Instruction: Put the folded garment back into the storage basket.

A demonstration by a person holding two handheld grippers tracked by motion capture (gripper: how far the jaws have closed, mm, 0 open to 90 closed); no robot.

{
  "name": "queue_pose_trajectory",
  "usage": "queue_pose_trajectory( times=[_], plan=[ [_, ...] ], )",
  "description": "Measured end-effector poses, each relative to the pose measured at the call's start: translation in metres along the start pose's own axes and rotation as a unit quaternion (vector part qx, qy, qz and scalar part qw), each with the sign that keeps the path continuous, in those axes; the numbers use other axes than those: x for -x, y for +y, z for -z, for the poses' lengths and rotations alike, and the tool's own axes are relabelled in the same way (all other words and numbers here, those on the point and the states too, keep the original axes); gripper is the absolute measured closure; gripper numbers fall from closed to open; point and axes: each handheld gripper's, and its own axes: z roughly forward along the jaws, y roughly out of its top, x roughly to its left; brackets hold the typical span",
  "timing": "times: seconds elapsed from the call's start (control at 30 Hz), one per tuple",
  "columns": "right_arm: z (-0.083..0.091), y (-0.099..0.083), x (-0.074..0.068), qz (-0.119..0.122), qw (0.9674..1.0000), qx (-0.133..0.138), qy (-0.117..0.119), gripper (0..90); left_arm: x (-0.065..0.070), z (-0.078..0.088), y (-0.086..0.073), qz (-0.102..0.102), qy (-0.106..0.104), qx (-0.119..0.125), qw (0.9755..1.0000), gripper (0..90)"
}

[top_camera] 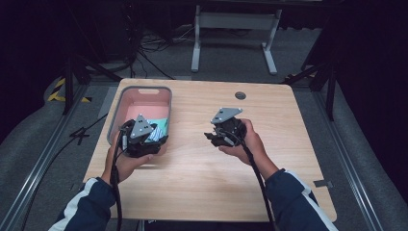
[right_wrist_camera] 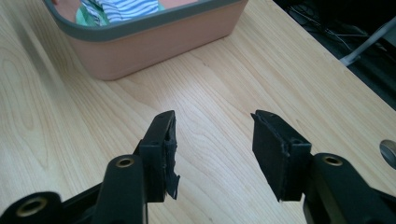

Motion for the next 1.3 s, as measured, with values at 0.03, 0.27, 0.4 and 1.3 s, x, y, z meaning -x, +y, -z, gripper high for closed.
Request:
queue_pose_trajectory(
  times=[0.03, 0.27, 0.4, 1.3],
  plan=[
    [0.001, -0.002, 0.0, 0.001, 1.0, -0.001, -0.001, 49.5, 0.003, -0.001, 0.0, -0.005, -0.001, 0.0, 1.0, 43.4],
    [0.008, -0.019, 0.002, 0.002, 0.9999, -0.012, -0.006, 47.2, 0.014, -0.005, 0.0, -0.024, -0.016, -0.004, 0.9996, 42.2],
    [0.013, -0.03, 0.003, 0.003, 0.9998, -0.015, -0.008, 46.2, 0.021, -0.007, -0.002, -0.035, -0.023, -0.008, 0.9991, 41.7],
    [0.032, -0.105, 0.003, 0.004, 0.9989, -0.037, -0.03, 38.8, 0.056, -0.045, -0.028, -0.079, -0.078, -0.071, 0.9913, 36.3]
  ],
)
